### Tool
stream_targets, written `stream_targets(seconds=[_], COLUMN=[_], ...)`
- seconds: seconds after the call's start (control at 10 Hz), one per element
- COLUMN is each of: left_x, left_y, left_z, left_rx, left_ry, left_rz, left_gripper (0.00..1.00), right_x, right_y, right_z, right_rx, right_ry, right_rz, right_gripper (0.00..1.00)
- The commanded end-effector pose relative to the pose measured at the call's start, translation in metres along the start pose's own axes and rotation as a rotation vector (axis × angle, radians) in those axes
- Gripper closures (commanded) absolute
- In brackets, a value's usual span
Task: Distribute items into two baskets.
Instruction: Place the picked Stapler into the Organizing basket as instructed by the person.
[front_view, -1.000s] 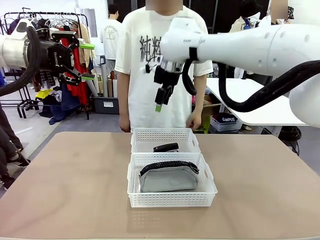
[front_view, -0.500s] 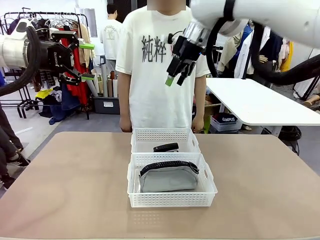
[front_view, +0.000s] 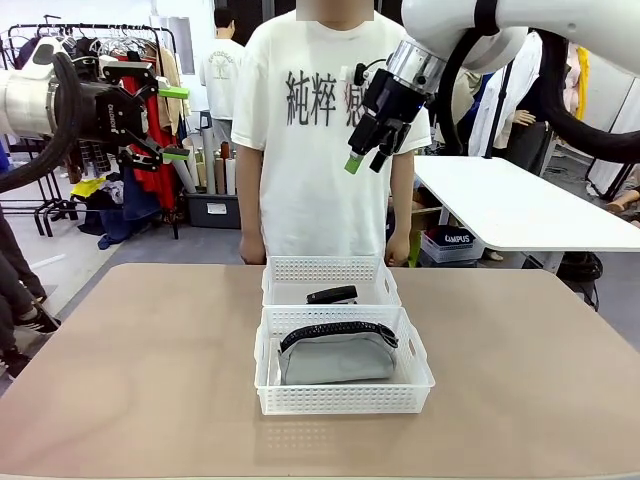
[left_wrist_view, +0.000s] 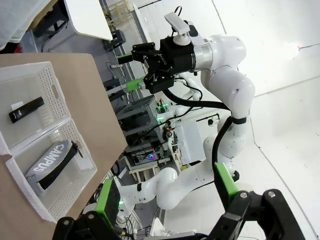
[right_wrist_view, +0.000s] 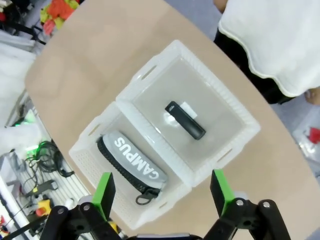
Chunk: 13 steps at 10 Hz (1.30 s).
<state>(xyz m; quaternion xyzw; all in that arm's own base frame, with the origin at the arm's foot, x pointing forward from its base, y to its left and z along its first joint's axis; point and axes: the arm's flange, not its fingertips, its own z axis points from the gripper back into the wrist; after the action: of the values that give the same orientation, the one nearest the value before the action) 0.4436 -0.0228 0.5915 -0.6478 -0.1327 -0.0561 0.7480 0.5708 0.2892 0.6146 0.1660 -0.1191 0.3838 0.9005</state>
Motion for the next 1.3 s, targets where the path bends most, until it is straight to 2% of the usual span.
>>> stream_targets(seconds=[0.0, 0.3, 0.5, 0.7, 1.0, 1.2], left_x=[-0.001, -0.001, -0.001, -0.001, -0.001, -0.001], left_y=[-0.002, -0.002, -0.002, -0.002, -0.002, -0.002], left_z=[0.001, 0.001, 0.001, 0.001, 0.001, 0.001], left_rx=[-0.016, -0.016, -0.016, -0.016, -0.016, -0.016], left_ry=[0.002, 0.002, 0.002, 0.002, 0.002, 0.002], left_rz=[-0.001, -0.001, -0.001, -0.001, -0.001, -0.001], left_gripper=[0.0, 0.0, 0.0, 0.0, 0.0, 0.0], right_x=[0.006, 0.002, -0.008, -0.026, -0.053, -0.082], right_y=[-0.001, 0.0, -0.013, -0.017, -0.025, -0.041], right_z=[0.008, 0.004, 0.031, 0.05, 0.077, 0.099], right_rx=[0.041, 0.014, 0.207, 0.245, 0.342, 0.401], right_ry=[-0.011, -0.004, -0.082, -0.148, -0.227, -0.281], right_rz=[-0.006, -0.003, -0.126, -0.256, -0.364, -0.488], right_gripper=[0.0, 0.0, 0.0, 0.0, 0.0, 0.0])
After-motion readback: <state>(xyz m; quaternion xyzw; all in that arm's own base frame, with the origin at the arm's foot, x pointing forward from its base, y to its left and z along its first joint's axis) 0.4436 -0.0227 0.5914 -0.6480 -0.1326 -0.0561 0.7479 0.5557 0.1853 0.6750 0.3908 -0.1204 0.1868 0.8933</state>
